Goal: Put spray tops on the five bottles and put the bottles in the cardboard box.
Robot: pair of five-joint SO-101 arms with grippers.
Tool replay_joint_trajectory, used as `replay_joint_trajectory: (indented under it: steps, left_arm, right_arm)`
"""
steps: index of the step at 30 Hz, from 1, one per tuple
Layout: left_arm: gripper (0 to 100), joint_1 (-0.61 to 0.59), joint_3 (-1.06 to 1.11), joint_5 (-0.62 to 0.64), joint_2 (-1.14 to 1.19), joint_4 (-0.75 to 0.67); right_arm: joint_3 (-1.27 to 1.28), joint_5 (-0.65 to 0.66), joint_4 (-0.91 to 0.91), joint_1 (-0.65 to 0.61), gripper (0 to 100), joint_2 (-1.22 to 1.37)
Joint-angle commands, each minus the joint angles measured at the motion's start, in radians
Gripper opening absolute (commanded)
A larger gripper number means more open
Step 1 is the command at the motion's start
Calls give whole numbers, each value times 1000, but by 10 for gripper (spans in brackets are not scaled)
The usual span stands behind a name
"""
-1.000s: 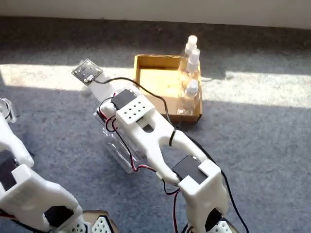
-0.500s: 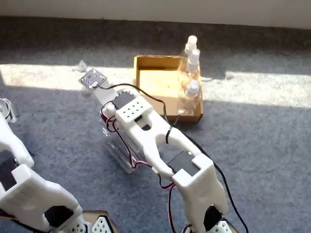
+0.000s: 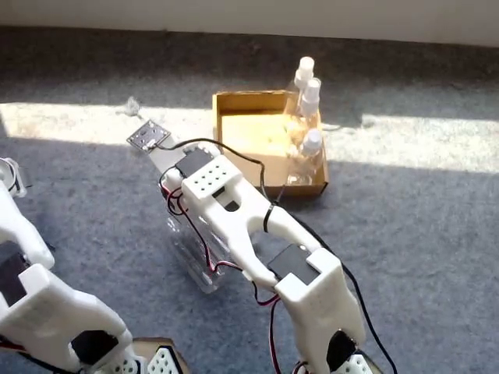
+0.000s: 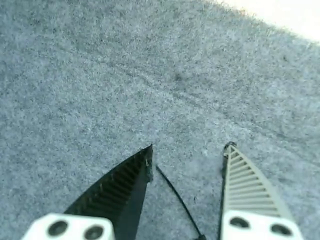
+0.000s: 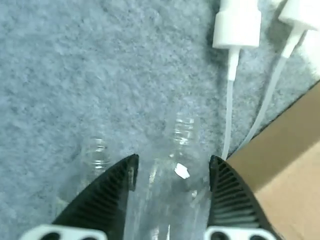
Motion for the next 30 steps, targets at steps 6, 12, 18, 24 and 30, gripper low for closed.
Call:
replay_joint_trajectory:
  steps: [6,12,18,24,30]
  left_arm:
    - [217,1,-48,-5,-19,5]
    - [217,1,-48,-5,-19,5]
    - [217,31,-50,-5,-22,18]
    - [217,96,-159,-5,-22,252]
    - [218,200,-278,-8,-53,522]
  right_arm:
    - [-99,-8,67,-10,63,-140]
    - [-99,-5,193,4,63,-332]
    - [-99,-3,404,199,63,-533]
    - [-82,152,536,618,63,-665]
    - [191,302,305,1055,63,-659]
